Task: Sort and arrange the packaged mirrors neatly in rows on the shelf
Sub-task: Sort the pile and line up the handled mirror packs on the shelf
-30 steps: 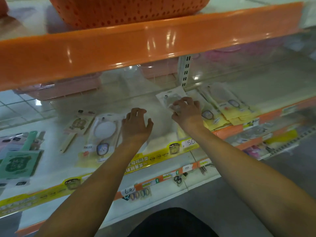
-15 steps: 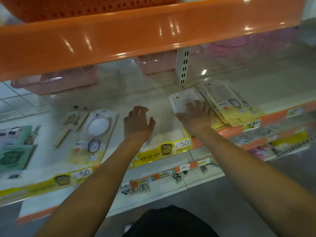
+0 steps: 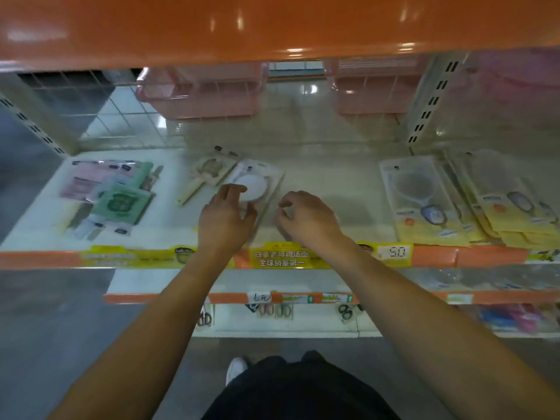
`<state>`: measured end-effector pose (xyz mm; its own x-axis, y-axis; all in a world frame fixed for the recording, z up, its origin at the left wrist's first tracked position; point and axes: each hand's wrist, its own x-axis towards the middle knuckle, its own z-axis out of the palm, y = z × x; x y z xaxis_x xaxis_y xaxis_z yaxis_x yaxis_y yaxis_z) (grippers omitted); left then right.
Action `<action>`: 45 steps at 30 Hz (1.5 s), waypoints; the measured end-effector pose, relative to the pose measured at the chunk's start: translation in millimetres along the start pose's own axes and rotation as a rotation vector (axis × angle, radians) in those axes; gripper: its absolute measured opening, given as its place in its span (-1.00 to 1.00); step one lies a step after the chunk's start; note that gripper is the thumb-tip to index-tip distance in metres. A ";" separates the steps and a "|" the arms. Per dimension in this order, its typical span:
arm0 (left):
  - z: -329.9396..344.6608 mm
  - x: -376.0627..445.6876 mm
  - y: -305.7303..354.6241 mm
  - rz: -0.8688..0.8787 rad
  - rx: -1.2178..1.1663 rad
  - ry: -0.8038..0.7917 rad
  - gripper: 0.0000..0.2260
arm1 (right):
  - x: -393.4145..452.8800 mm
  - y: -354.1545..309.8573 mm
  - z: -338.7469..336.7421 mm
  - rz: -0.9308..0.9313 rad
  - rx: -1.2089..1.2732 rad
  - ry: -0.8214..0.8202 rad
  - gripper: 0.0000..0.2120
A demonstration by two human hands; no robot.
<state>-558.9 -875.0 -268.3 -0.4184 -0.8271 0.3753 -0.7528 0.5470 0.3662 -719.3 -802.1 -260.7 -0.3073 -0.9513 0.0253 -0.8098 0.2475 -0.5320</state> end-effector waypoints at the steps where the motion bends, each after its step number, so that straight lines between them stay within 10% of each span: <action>1: -5.6 -1.0 -11.6 -0.035 0.004 -0.008 -0.71 | 2.5 -7.9 6.9 -0.006 -0.013 -0.009 -0.77; 13: -39.5 -1.2 -110.0 0.025 -0.015 -0.071 -0.66 | 39.3 -93.1 84.7 0.033 -0.230 -0.187 -0.50; 20: -37.4 1.5 -127.2 0.156 -0.096 -0.143 -0.73 | 36.8 -80.3 81.0 0.108 -0.148 0.145 -0.62; 25: -36.6 0.7 -128.2 0.186 -0.142 -0.178 -0.73 | 35.6 -94.7 89.1 0.419 -0.295 0.048 -0.22; 45: -27.5 15.3 -107.8 0.192 -0.112 -0.174 -0.68 | 47.8 -105.5 72.7 0.435 -0.142 0.058 -0.45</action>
<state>-470.1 -943.0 -278.6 -0.6364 -0.7113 0.2983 -0.5946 0.6988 0.3976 -612.2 -887.1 -264.9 -0.6581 -0.7425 -0.1251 -0.6586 0.6481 -0.3824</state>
